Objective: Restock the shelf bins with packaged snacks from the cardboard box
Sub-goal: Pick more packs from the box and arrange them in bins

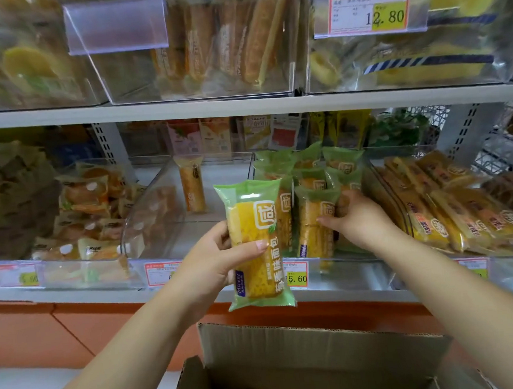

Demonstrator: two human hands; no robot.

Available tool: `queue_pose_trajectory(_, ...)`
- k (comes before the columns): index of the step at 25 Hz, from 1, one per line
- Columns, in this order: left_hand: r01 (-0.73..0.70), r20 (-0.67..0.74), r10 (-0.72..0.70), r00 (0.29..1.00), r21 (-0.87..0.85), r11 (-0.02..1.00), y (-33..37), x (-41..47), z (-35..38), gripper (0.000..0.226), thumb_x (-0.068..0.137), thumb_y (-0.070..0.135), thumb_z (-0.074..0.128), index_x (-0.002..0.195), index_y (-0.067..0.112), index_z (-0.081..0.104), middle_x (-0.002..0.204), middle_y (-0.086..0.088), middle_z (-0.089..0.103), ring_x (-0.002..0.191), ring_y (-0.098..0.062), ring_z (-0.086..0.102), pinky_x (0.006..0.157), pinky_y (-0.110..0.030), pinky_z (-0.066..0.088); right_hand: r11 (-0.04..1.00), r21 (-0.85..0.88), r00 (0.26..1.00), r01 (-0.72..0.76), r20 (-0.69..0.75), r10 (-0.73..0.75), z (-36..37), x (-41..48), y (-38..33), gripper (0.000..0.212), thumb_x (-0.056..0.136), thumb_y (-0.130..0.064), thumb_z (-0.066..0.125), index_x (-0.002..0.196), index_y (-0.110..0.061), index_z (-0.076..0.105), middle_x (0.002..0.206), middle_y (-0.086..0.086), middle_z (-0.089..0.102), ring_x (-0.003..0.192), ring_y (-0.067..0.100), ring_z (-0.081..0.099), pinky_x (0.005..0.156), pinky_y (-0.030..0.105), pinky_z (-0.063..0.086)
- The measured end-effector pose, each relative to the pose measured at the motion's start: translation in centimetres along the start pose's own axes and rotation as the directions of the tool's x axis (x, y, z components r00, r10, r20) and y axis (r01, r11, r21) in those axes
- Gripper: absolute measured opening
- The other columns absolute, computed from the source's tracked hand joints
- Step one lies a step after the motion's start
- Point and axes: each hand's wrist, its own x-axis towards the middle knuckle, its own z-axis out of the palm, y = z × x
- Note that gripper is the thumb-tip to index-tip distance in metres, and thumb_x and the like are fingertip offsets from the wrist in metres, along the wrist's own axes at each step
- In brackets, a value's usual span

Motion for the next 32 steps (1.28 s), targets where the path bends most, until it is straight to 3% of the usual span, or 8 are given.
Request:
queue_pose_trajectory(2, -0.010, 0.018, 0.010, 1.000, -0.019, 1.000, -0.1, 0.2, 0.4, 0.058, 0.072, 0.017, 0.083, 0.125, 0.015, 0.058, 0.115, -0.004, 0.072, 0.108, -0.024, 0.068, 0.094, -0.051, 0.053, 0.989, 0.083, 0.992, 0.119, -0.053, -0.114, -1.1, -2.3, -1.0, 0.057, 0.085, -0.048, 0.066, 0.133, -0.022, 0.049, 0.103, -0.003, 0.063, 0.091, 0.013, 0.060, 0.073, 0.027, 0.046)
queue_pose_trajectory(7, -0.109, 0.126, 0.097, 0.987, 0.089, 0.990, 0.5, 0.8, 3.4, 0.059, 0.071, 0.029, 0.084, 0.125, 0.023, 0.059, 0.114, 0.003, 0.072, 0.109, -0.015, 0.067, 0.092, -0.038, 0.054, 0.883, 0.455, 0.916, 0.117, 0.294, -0.273, -3.1, -7.7, -3.8, 0.057, 0.066, -0.063, 0.065, 0.118, -0.039, 0.059, 0.110, -0.015, 0.069, 0.096, 0.004, 0.067, 0.081, 0.028, 0.054)
queue_pose_trajectory(11, -0.338, 0.091, 0.330, 0.940, 0.398, 0.853, 2.0, 3.8, 5.4, 0.066, 0.078, 0.058, 0.071, 0.136, 0.032, 0.054, 0.131, 0.012, 0.062, 0.119, -0.006, 0.058, 0.102, -0.035, 0.048, 0.847, 0.511, 0.981, 0.148, 0.034, -0.192, -7.4, -4.6, -2.5, 0.056, 0.060, -0.047, 0.079, 0.110, -0.028, 0.065, 0.105, -0.008, 0.073, 0.097, 0.014, 0.068, 0.071, 0.029, 0.049)
queue_pose_trajectory(14, -0.350, 0.181, 0.424, 0.887, 0.863, 0.364, 4.0, 8.6, 5.7, 0.059, 0.089, 0.049, 0.062, 0.142, 0.028, 0.048, 0.142, 0.002, 0.053, 0.130, -0.016, 0.048, 0.109, -0.035, 0.040, 0.937, 0.336, 0.995, 0.093, -0.007, -0.096, -10.4, -1.7, -0.9, 0.048, 0.072, -0.030, 0.081, 0.116, -0.024, 0.063, 0.108, -0.006, 0.071, 0.091, 0.013, 0.068, 0.068, 0.026, 0.052)
queue_pose_trajectory(18, -0.306, 0.311, 0.133, 0.941, 0.950, -0.058, 4.1, 13.7, 6.6, 0.091, 0.071, 0.072, 0.065, 0.148, 0.034, 0.033, 0.152, -0.001, 0.039, 0.142, -0.027, 0.025, 0.115, -0.046, 0.025, 0.993, -0.108, 0.998, 0.052, 0.045, -0.047, -9.4, 1.6, 0.9, 0.069, 0.067, -0.050, 0.081, 0.125, -0.022, 0.057, 0.117, -0.005, 0.061, 0.104, 0.016, 0.057, 0.084, 0.029, 0.046)
queue_pose_trajectory(21, -0.320, 0.338, 0.058, 0.940, 0.925, -0.205, 2.7, 15.4, 7.7, 0.110, 0.058, 0.080, 0.068, 0.150, 0.036, 0.024, 0.153, 0.000, 0.035, 0.144, -0.029, 0.018, 0.116, -0.059, 0.012, 0.896, -0.443, 0.996, 0.028, 0.087, 0.012, -8.7, 4.1, 2.1, 0.108, 0.051, -0.079, 0.069, 0.141, -0.025, 0.043, 0.151, 0.005, 0.034, 0.137, 0.028, 0.033, 0.110, 0.042, 0.034)
queue_pose_trajectory(27, -0.300, 0.338, 0.125, 0.933, 0.921, -0.249, 2.2, 16.4, 7.8, 0.105, 0.061, 0.079, 0.066, 0.148, 0.031, 0.031, 0.152, 0.001, 0.034, 0.144, -0.026, 0.015, 0.115, -0.066, 0.001, 0.889, -0.441, 0.992, 0.126, 0.082, -0.101, -8.5, 5.5, 2.3, 0.102, 0.051, -0.065, 0.082, 0.137, -0.037, 0.035, 0.148, 0.001, 0.033, 0.134, 0.026, 0.034, 0.108, 0.045, 0.037)
queue_pose_trajectory(32, -0.272, 0.351, 0.317, 0.881, 0.924, -0.268, 1.2, 16.3, 7.0, 0.105, 0.061, 0.080, 0.065, 0.148, 0.033, 0.030, 0.150, 0.003, 0.031, 0.142, -0.024, 0.019, 0.117, -0.063, 0.005, 0.650, -0.702, 0.955, 0.291, 0.254, -0.154, -8.2, 4.3, 2.1, 0.100, 0.063, -0.073, 0.069, 0.147, -0.037, 0.029, 0.156, -0.007, 0.020, 0.141, 0.021, 0.012, 0.115, 0.042, 0.019)
